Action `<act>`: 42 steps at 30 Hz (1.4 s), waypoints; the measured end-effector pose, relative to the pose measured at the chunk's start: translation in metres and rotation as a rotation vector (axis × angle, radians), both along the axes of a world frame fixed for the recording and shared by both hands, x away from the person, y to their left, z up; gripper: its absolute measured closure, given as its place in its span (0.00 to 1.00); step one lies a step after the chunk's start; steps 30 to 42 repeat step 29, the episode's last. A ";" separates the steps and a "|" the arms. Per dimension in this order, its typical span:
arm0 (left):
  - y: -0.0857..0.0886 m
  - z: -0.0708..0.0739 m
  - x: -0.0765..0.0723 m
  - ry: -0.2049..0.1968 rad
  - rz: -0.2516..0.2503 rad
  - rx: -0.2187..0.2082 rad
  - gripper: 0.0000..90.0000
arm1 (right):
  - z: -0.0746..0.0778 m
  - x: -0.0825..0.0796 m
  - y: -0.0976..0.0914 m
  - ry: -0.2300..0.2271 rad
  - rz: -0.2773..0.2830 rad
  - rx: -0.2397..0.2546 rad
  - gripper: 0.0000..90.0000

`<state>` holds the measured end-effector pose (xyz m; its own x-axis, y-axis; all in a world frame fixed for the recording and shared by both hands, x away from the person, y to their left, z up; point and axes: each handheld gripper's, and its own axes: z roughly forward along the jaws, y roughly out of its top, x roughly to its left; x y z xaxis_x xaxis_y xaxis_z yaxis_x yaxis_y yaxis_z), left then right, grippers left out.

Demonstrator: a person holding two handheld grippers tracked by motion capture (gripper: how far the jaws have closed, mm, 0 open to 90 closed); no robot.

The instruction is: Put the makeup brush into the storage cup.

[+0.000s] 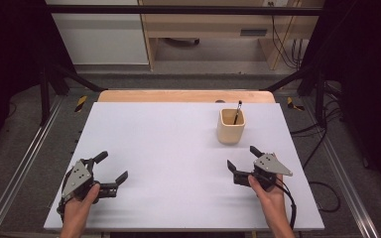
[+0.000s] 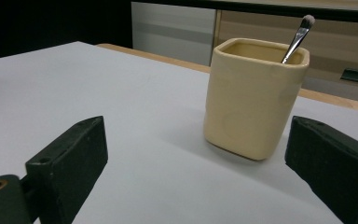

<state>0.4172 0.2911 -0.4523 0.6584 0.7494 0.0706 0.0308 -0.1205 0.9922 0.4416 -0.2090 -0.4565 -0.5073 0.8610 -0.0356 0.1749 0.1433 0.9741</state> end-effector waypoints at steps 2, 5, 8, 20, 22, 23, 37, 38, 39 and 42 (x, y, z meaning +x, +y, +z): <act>0.000 0.000 0.000 0.000 0.000 0.000 0.02 | -0.001 0.000 0.001 -0.005 0.007 -0.009 0.07; 0.001 0.000 -0.001 -0.001 0.001 0.002 0.02 | -0.002 -0.002 0.001 -0.017 0.019 -0.016 0.07; 0.001 0.000 -0.001 0.000 -0.001 0.009 0.02 | -0.002 -0.004 0.002 -0.038 0.029 -0.017 0.07; 0.003 -0.001 -0.002 0.001 0.006 0.009 0.02 | -0.012 -0.012 -0.005 -0.052 0.051 0.001 0.07; 0.004 -0.002 -0.002 0.002 0.008 0.014 0.02 | -0.013 -0.013 -0.006 -0.047 0.059 0.005 0.07; 0.003 -0.002 -0.002 0.002 0.009 0.010 0.02 | -0.014 -0.014 -0.006 -0.047 0.065 0.010 0.06; 0.004 -0.003 -0.001 -0.001 0.007 0.021 0.02 | -0.017 -0.014 -0.013 -0.041 0.054 0.033 0.06; 0.004 -0.003 -0.001 -0.001 0.007 0.021 0.02 | -0.017 -0.014 -0.013 -0.041 0.054 0.033 0.06; 0.004 -0.003 -0.001 -0.001 0.007 0.021 0.02 | -0.017 -0.014 -0.013 -0.041 0.054 0.033 0.06; 0.004 -0.003 -0.001 -0.001 0.007 0.021 0.02 | -0.017 -0.014 -0.013 -0.041 0.054 0.033 0.06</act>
